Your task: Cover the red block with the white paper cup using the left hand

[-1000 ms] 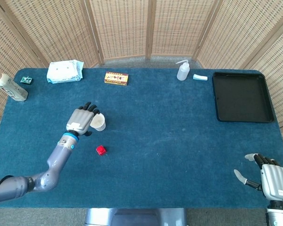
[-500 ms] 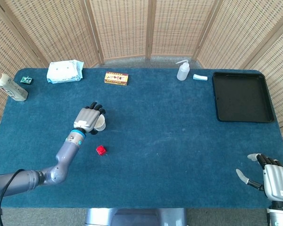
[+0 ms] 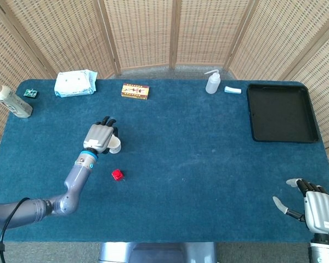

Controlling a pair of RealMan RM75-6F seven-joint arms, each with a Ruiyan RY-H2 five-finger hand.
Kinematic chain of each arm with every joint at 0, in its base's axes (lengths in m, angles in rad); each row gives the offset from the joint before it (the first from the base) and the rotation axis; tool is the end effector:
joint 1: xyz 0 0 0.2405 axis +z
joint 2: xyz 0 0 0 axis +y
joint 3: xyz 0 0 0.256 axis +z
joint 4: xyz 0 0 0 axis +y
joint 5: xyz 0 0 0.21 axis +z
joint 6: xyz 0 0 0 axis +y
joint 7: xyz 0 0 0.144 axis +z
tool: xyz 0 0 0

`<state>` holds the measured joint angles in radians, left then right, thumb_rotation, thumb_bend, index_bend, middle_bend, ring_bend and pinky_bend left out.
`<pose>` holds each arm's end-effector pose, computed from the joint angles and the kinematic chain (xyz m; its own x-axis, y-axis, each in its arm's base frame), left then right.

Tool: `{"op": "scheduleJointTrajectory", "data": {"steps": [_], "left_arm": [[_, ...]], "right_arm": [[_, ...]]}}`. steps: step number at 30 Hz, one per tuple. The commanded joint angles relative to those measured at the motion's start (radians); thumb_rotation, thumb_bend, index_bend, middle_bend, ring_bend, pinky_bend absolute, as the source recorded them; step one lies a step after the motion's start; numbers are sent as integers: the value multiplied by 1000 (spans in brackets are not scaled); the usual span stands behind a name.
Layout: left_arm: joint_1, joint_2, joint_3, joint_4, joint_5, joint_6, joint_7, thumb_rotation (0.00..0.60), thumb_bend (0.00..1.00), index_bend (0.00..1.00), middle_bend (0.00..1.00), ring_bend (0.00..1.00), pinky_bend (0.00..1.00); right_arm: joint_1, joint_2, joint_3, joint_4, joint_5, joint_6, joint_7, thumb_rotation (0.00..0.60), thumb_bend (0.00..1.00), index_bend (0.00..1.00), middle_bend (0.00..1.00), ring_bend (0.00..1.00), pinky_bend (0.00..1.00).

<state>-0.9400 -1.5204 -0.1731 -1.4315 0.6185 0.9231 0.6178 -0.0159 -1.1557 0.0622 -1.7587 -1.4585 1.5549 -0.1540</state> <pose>-0.1455 0.3925 -0.0049 0.5498 0.3211 0.7711 0.8353 -0.2086 -0.5087 -0.2965 -0.1513 0.1491 0.3698 0.0235 0.9288 -0.9233 0.1208 0.3646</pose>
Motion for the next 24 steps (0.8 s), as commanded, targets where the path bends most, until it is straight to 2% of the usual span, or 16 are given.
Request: {"op": "scheduleJointTrajectory", "data": {"steps": [1, 3, 8, 12, 18, 21, 22, 24], "left_arm": [[15, 4, -14, -12, 12, 9, -43, 600, 261, 451, 132, 21, 206], [31, 17, -33, -31, 12, 1, -96, 600, 258, 451, 132, 21, 207], [95, 81, -112, -82, -29, -91, -325, 600, 251, 451, 132, 21, 214], [131, 111, -137, -69, -50, -166, -449, 600, 235, 452, 132, 21, 194], [113, 159, -101, -17, -142, -341, -508, 600, 154, 418, 132, 12, 149], [77, 180, -52, 3, -165, -381, -472, 600, 99, 271, 110, 0, 120], [57, 191, -32, 3, -182, -385, -455, 600, 82, 194, 87, 0, 109], [29, 209, -7, -10, -190, -351, -419, 600, 65, 97, 57, 0, 101]], "right_arm": [[-1, 0, 0, -2, -1, 1, -1, 143, 275, 365, 417, 425, 377], [-2, 0, 0, -2, -2, 2, 0, 147, 275, 365, 417, 425, 377], [-2, 0, 1, 2, -4, 3, 7, 143, 275, 365, 417, 425, 377], [1, -4, 3, 4, -6, 0, 13, 147, 275, 365, 417, 425, 377], [6, -8, 7, 2, -12, 0, 10, 144, 275, 365, 417, 425, 378], [6, -9, 6, 0, -13, 0, 7, 146, 274, 365, 417, 425, 377], [5, -9, 5, -2, -14, 1, 7, 146, 274, 365, 417, 425, 378], [1, -7, 5, -5, -16, 8, 8, 145, 275, 365, 417, 425, 376]]}}
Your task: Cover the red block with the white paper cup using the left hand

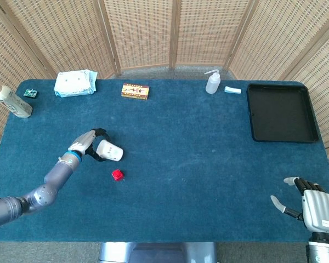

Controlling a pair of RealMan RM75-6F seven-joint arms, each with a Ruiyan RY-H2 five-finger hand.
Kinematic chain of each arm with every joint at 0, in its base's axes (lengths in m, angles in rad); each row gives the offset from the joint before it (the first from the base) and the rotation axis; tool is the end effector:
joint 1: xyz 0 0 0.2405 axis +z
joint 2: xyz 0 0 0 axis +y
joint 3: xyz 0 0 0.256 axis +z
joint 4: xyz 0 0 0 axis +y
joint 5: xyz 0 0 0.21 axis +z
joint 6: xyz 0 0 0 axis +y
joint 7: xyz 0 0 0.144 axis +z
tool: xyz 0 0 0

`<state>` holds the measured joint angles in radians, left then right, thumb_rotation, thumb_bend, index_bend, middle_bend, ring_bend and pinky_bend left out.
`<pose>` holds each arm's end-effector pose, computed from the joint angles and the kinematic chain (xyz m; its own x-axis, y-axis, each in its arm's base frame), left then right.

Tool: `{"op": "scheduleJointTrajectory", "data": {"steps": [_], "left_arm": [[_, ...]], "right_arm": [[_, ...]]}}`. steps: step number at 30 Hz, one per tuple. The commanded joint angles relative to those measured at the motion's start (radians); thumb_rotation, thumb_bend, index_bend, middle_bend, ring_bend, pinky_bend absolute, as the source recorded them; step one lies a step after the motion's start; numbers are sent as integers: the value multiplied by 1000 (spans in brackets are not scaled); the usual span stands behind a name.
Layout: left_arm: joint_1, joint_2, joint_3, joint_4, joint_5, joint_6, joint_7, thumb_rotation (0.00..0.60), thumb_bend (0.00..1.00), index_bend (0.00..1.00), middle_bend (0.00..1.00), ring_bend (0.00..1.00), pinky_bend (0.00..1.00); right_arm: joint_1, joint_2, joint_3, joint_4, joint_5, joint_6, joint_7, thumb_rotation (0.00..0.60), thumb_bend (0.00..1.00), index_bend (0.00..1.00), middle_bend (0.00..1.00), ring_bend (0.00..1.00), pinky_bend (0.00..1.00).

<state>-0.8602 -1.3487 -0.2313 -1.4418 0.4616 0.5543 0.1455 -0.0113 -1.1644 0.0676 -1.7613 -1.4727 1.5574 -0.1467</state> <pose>-0.1960 0.3909 0.0240 -0.0236 0.5676 0.8230 0.9869 0.1447 -0.0716 -0.2921 -0.1539 0.1470 0.3530 0.0360 0.9349 -0.9319 0.1024 0.3479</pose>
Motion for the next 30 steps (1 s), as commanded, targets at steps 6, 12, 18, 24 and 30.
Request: {"op": "scheduleJointTrajectory", "data": {"steps": [6, 12, 18, 24, 30], "left_arm": [[-71, 76, 57, -88, 13, 180, 106, 600, 61, 59, 38, 0, 93], [-90, 82, 118, -149, 124, 231, 214, 600, 102, 181, 38, 0, 93], [-115, 16, 186, -134, 150, 290, 351, 599, 216, 238, 38, 0, 85], [-119, -39, 196, -108, 151, 315, 384, 600, 247, 246, 38, 0, 84], [-119, -83, 200, -89, 163, 334, 412, 600, 246, 247, 38, 0, 84]], "right_arm": [[-10, 6, -2, -6, -4, 16, 10, 145, 275, 365, 418, 425, 373], [-12, 7, -3, -4, -9, 18, 20, 142, 274, 365, 418, 424, 373], [-18, 12, -3, -4, -15, 27, 26, 145, 275, 367, 419, 425, 373], [-23, 17, -5, -3, -14, 30, 34, 144, 275, 370, 419, 425, 374], [-26, 20, -5, -1, -12, 30, 44, 142, 275, 370, 419, 425, 373]]}}
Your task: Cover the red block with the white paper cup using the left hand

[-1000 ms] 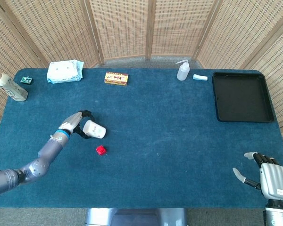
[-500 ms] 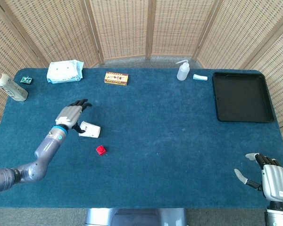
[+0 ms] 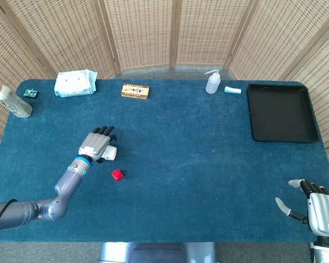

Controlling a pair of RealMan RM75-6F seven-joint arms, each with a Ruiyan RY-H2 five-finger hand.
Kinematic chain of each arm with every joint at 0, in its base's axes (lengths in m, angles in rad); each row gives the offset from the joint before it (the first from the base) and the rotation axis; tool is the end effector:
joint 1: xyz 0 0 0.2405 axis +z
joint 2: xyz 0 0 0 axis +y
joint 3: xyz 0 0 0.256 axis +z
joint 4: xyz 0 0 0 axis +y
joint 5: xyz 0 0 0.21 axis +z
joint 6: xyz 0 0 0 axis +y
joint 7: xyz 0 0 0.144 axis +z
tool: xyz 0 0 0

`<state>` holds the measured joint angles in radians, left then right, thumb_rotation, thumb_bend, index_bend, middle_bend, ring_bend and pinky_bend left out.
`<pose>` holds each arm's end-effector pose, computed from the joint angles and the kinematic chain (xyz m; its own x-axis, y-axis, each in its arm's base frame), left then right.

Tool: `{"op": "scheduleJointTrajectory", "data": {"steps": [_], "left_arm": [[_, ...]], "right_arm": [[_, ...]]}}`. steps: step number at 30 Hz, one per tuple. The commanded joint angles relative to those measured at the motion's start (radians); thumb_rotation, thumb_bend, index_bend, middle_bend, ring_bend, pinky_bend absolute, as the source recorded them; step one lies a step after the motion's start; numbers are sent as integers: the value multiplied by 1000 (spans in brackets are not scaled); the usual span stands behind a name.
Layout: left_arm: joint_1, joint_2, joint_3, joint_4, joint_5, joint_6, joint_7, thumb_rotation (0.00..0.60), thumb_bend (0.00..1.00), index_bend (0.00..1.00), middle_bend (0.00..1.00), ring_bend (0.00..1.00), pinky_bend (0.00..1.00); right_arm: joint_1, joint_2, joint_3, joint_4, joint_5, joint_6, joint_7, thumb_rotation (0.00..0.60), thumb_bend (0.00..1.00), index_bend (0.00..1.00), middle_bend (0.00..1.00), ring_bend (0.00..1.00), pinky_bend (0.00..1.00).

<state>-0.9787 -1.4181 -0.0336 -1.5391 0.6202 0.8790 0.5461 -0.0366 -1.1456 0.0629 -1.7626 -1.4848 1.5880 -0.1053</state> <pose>-0.1596 0.3707 0.0015 0.5864 0.4125 0.6971 0.8098 -0.2779 -0.5167 -0.2949 -0.1454 0.1556 0.3346 0.0584 0.9405 -0.9380 0.1161 0.3265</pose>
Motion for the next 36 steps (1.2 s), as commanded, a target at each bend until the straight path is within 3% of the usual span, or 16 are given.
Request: {"op": "scheduleJointTrajectory", "data": {"steps": [1, 10, 19, 22, 27, 36], "left_arm": [[0, -19, 1, 11, 5, 11, 13, 600, 247, 247, 38, 0, 84], [0, -57, -11, 47, -27, -12, 10, 599, 246, 276, 38, 0, 84], [10, -96, -12, 86, -45, 15, 35, 600, 250, 492, 38, 0, 85], [16, -96, -23, 81, -45, 22, 26, 600, 254, 513, 38, 0, 85], [35, -61, -70, 35, -32, 18, -46, 600, 253, 514, 38, 0, 84], [127, 95, -241, -131, 2, -151, -432, 600, 244, 514, 58, 0, 84]], "right_arm": [[-1, 2, -1, 1, 1, -1, 4, 143, 275, 370, 419, 425, 373], [-5, 5, 1, 5, 4, -1, 18, 145, 275, 370, 420, 425, 375], [-8, 7, -3, 8, 2, -3, 25, 145, 276, 370, 421, 425, 378], [-8, 8, -2, 5, 1, -2, 24, 145, 276, 370, 422, 425, 378], [-7, 9, -2, 0, -1, -3, 20, 145, 276, 370, 422, 425, 380], [1, -1, -2, -7, -10, -11, 10, 143, 276, 370, 422, 425, 380]]}}
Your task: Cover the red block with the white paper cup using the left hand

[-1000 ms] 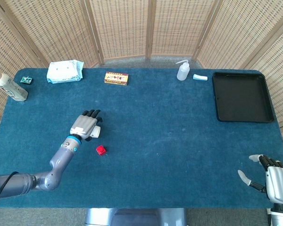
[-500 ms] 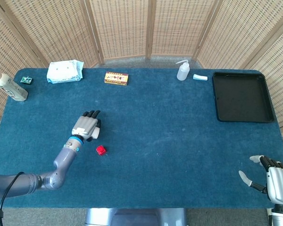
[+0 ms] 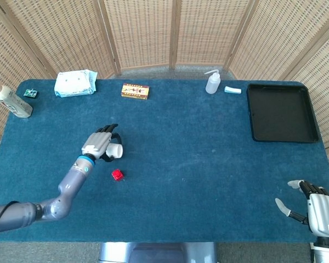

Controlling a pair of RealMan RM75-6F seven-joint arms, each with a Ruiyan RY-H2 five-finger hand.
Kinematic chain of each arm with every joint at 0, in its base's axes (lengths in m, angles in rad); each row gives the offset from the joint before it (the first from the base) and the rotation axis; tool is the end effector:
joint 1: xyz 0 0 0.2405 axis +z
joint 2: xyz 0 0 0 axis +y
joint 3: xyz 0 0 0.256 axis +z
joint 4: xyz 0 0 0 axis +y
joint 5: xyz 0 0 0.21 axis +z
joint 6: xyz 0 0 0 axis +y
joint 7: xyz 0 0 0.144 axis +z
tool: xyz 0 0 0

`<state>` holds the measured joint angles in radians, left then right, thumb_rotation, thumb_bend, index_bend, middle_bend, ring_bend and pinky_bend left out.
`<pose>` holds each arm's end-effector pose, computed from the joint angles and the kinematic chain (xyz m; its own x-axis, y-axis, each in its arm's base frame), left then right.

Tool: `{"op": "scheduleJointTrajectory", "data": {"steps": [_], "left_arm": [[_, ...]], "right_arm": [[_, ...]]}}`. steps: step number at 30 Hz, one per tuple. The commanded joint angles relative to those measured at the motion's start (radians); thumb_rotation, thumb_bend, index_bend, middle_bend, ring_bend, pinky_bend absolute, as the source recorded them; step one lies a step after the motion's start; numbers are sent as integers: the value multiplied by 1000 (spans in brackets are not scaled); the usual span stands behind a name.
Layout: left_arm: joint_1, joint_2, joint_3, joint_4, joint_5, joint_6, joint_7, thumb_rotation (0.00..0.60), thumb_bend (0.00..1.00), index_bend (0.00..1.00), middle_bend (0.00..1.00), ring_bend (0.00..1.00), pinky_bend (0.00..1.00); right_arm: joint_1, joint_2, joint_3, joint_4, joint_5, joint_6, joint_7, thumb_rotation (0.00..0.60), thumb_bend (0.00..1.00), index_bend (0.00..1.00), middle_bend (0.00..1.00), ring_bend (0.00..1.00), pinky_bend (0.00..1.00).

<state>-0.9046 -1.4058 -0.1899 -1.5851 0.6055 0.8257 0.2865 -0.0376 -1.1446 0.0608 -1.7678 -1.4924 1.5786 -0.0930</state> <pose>-0.1437 0.3729 0.0082 0.2086 0.4784 0.8530 0.9780 -0.1038 -0.1809 -0.2934 -0.1449 0.1538 0.3182 0.0490 0.9467 -0.9440 0.1078 0.3118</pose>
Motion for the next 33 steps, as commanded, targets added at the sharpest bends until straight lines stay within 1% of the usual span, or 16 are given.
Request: {"op": "scheduleJointTrajectory", "data": {"steps": [1, 4, 8, 9, 12, 14, 17, 19, 21, 24, 33], "left_arm": [[63, 98, -98, -99, 15, -127, -213, 600, 242, 514, 60, 0, 84], [95, 133, -140, -125, 17, -206, -334, 600, 238, 514, 68, 0, 85], [145, 142, -199, -139, 48, -264, -484, 600, 234, 514, 72, 0, 84], [165, 142, -216, -147, 57, -293, -539, 600, 233, 514, 72, 0, 84], [201, 141, -230, -146, 126, -339, -600, 600, 229, 514, 72, 0, 85], [234, 122, -239, -143, 194, -351, -645, 600, 229, 514, 72, 0, 85], [266, 99, -252, -133, 265, -393, -713, 599, 227, 514, 72, 0, 84], [280, 87, -252, -115, 323, -433, -748, 599, 227, 513, 72, 0, 84], [288, 80, -250, -103, 366, -439, -757, 600, 227, 514, 72, 0, 85], [302, 72, -242, -89, 429, -430, -773, 600, 225, 514, 72, 0, 84], [322, 36, -208, -28, 563, -392, -834, 600, 221, 513, 72, 0, 84]], "right_arm": [[2, -3, 0, -3, -4, -2, -4, 144, 276, 370, 422, 425, 380], [5, -7, 0, -7, -7, -4, -9, 143, 276, 370, 422, 425, 380], [8, -9, -1, -11, -10, -7, -14, 144, 276, 370, 422, 425, 380], [8, -9, -1, -13, -10, -6, -16, 142, 276, 371, 422, 425, 380], [3, -7, -2, -16, -10, 0, -16, 146, 276, 370, 422, 425, 380], [-1, -4, -5, -15, -8, 1, -13, 145, 276, 370, 422, 425, 380], [-2, -2, -8, -16, -3, -4, -9, 145, 276, 370, 424, 425, 380], [-1, -4, -9, -17, -4, -6, -8, 145, 276, 370, 425, 425, 380], [-2, -6, -9, -15, -5, -5, -7, 144, 275, 370, 424, 425, 380], [-3, -6, -9, -12, -2, -6, -5, 142, 275, 370, 425, 425, 380], [-5, 3, -16, -16, 3, -17, 9, 143, 275, 370, 424, 425, 380]]}}
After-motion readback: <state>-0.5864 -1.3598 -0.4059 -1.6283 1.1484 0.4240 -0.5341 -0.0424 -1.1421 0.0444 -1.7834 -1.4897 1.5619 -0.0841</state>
